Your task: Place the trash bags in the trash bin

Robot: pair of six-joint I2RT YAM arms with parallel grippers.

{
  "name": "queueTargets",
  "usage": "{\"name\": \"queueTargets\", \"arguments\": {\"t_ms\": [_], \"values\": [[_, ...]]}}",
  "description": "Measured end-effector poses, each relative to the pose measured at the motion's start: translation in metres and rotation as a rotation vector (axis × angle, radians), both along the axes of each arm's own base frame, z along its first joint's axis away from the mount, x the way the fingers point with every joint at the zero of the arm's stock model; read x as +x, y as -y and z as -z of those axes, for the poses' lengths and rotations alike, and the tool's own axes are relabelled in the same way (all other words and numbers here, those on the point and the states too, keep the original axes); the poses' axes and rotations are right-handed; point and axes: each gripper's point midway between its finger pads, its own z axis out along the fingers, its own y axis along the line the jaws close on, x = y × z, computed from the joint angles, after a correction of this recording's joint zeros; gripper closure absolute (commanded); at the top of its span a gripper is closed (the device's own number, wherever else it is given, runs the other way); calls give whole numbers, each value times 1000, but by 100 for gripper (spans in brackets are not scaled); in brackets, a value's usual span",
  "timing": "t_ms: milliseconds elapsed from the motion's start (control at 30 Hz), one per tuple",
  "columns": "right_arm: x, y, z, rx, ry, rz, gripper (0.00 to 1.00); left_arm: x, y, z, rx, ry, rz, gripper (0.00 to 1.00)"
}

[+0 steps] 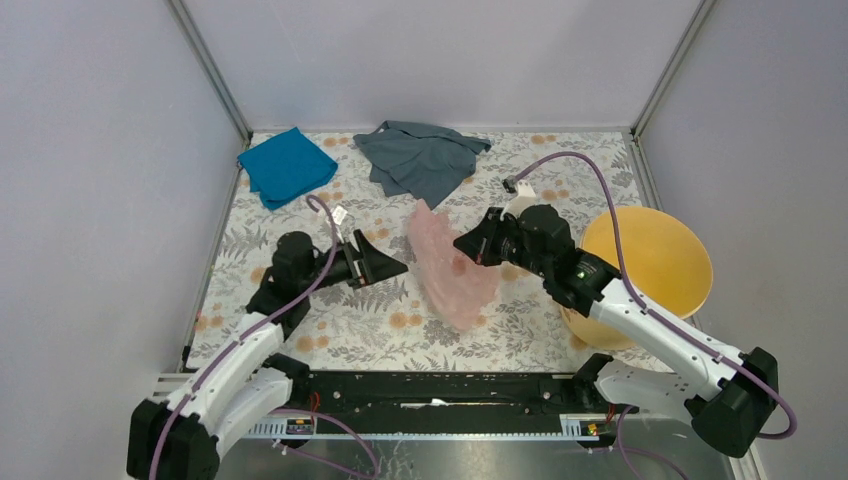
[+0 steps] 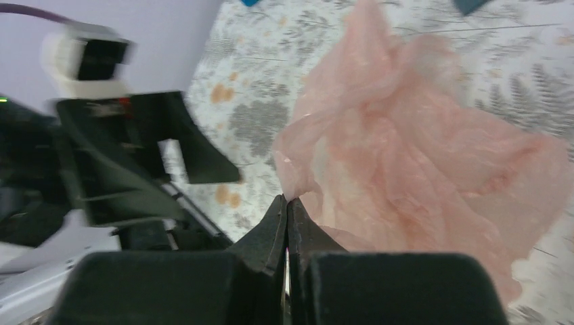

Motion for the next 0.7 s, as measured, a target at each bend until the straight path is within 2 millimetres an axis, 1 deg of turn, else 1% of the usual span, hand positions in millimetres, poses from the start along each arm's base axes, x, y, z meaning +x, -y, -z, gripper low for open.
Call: {"name": "queueTargets", "arguments": {"t_ms": [67,133,200,267,300,367,400,467,533,600,700], "values": [[-4,-15,-9,73,6,-43,100,-4,9,16,-17,-73,23,35],[-14,-30,-9,137,8,-91,100,-3,15,32,-13,-144,25,43],[-30,-46,3,176,-24,-154,98,3,20,55,11,-220,8,50],[-44,-62,20,182,-78,-216,95,10,22,75,31,-289,-11,54],[-49,-69,27,184,-105,-243,94,15,25,89,42,-331,-14,58],[-54,-83,40,192,-154,-289,92,21,28,109,53,-397,-20,66],[-56,-88,46,195,-178,-308,89,24,30,120,56,-428,-19,68],[-58,-94,56,193,-216,-331,77,25,33,136,70,-472,-18,68],[-62,-95,65,178,-245,-352,67,25,32,144,83,-488,-23,67],[-64,-94,69,164,-249,-360,58,28,30,145,100,-463,-35,61],[-64,-92,73,136,-237,-365,45,29,24,141,137,-414,-61,47]]}}
